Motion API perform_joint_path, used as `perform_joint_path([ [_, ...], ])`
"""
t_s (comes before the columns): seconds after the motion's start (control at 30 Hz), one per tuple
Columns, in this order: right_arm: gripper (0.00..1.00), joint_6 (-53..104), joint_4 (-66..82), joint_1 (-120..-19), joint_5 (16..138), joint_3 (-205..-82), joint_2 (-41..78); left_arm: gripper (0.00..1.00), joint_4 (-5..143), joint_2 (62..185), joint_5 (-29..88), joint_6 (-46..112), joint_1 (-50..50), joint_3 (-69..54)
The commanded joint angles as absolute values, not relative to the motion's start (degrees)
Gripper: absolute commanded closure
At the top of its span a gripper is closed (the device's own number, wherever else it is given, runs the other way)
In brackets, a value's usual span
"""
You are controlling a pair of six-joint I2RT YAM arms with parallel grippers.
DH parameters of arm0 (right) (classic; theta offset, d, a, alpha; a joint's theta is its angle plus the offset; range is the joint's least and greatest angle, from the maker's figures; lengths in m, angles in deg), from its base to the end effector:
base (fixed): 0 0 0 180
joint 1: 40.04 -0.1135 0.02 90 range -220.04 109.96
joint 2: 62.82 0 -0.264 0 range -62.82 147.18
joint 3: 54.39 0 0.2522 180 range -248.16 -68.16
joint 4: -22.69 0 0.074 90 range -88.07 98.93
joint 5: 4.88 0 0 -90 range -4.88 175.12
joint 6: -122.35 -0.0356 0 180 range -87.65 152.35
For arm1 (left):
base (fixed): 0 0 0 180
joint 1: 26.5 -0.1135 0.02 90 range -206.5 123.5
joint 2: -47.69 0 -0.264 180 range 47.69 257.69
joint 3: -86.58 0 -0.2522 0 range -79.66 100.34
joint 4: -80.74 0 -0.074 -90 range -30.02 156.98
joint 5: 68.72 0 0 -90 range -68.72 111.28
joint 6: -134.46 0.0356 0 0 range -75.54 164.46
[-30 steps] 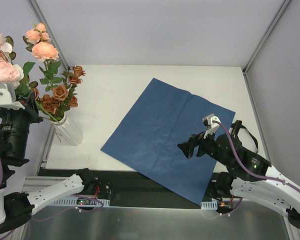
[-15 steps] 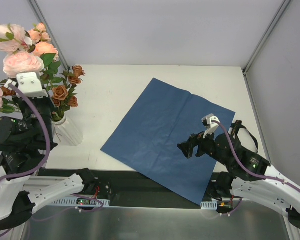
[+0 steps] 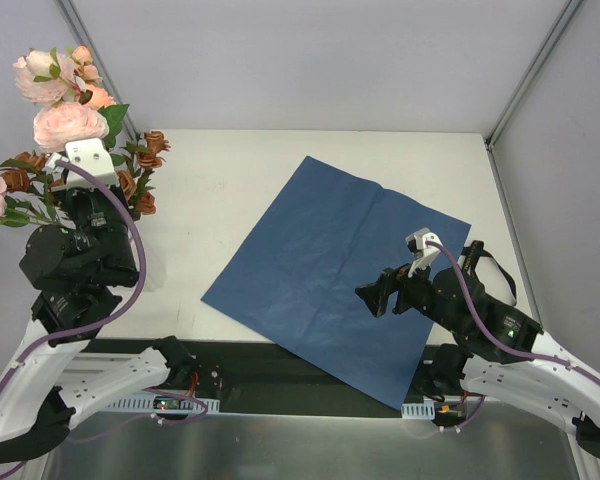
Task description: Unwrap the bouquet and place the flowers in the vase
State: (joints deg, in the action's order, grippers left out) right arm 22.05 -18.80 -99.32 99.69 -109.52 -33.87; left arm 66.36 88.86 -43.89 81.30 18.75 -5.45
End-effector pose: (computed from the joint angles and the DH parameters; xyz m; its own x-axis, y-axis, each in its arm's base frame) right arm 0.0690 0.0985 0.3239 -0.2593 -0.0976 -0.9608 -0.6726 0.7323 0.1071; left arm 0.0715 -0.0263 0.5188 0.1575 0.1988 -0.9673 -0.4193 0.9003 0.1167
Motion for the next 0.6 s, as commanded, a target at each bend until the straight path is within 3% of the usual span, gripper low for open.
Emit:
perform_joint_path([
  [0.0, 0.14, 21.5, -18.4, -99.5, 100.4, -109.5, -34.1, 1.0, 65.9, 90.4, -43.8, 78.0, 15.3, -5.1],
  [0.57, 0.14, 21.7, -18.6, -99.5, 100.5, -109.8, -33.0, 1.0, 52.5, 89.8, -41.1, 55.7, 1.5, -9.3],
])
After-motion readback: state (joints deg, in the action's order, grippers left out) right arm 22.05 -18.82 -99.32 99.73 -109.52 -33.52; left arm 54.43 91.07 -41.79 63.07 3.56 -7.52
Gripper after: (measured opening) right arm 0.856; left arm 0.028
